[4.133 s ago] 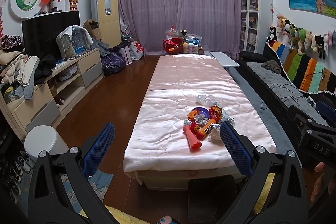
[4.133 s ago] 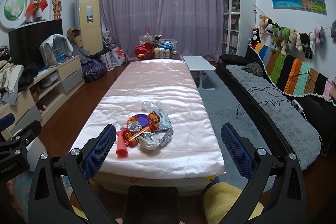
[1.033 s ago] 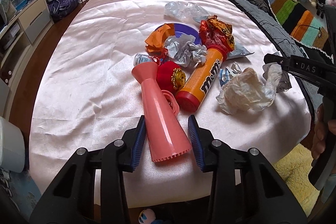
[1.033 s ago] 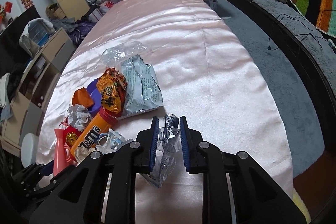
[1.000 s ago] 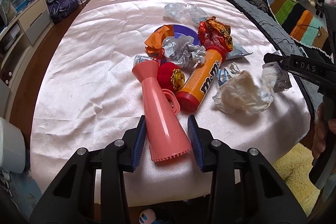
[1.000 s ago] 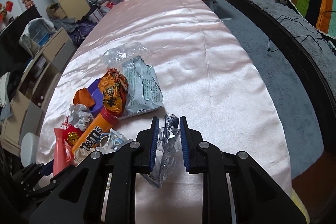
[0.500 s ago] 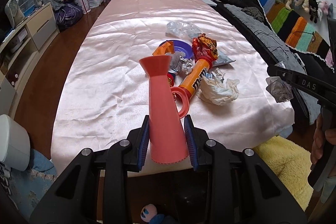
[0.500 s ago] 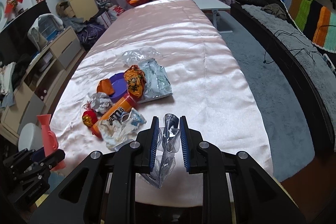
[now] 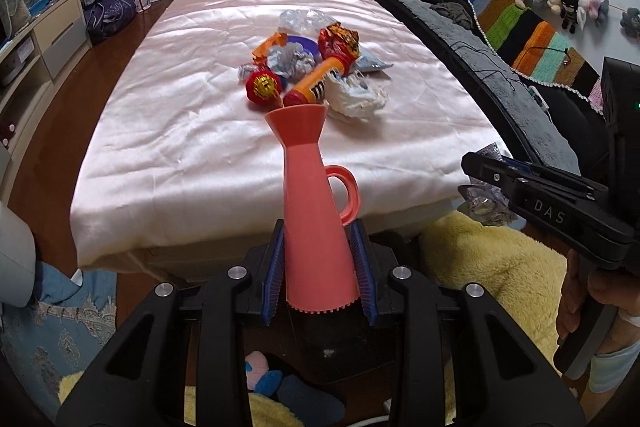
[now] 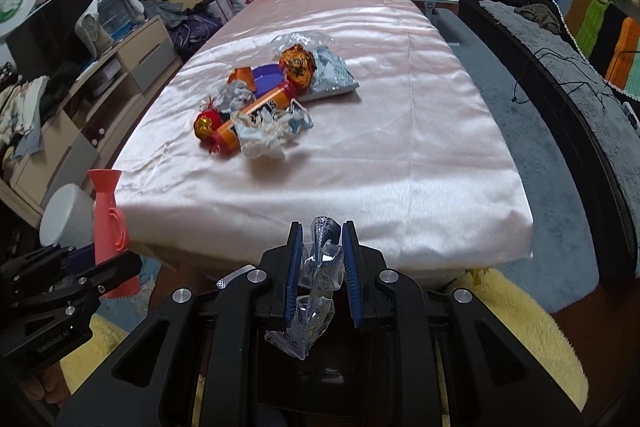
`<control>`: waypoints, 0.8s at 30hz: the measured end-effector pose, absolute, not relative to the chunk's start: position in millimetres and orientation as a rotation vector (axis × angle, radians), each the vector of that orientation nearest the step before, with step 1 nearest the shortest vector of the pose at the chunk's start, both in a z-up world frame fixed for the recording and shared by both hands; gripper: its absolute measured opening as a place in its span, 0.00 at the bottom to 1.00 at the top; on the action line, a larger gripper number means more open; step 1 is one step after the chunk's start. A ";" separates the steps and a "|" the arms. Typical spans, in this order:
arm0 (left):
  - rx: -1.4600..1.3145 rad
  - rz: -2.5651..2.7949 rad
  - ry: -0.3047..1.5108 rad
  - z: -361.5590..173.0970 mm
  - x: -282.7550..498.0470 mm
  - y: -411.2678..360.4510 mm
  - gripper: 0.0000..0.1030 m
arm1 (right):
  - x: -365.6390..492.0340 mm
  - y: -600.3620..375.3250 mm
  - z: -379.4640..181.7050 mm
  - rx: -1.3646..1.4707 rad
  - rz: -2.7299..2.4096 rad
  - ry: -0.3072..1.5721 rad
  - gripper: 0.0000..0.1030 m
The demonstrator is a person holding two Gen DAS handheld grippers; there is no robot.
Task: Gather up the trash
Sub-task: 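Carry the wrapper in the right tool while the left tool carries the horn down to the black bin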
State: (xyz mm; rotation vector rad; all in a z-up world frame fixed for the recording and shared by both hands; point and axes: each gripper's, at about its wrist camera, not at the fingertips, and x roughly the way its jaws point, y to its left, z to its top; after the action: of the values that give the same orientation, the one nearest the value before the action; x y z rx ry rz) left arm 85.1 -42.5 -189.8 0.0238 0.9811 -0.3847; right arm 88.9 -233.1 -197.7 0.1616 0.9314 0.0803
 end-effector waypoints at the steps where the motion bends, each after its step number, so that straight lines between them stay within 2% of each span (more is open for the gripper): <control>1: 0.023 -0.393 0.992 -195.2 81.6 -44.8 0.30 | 85.1 -232.6 -202.0 0.156 0.080 0.938 0.21; 16: 0.031 -0.415 1.198 -286.6 56.0 -63.0 0.30 | 62.1 -223.2 -280.4 0.133 0.127 1.152 0.22; 24: 0.031 -0.447 1.259 -304.9 56.1 -67.0 0.30 | 62.9 -215.3 -293.7 0.147 0.160 1.195 0.23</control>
State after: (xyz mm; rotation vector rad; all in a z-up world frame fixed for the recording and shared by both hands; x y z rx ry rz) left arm 56.1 -67.0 -304.9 0.0315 1.2595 -0.4466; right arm 62.9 -215.3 -293.7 0.1468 1.1950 0.1596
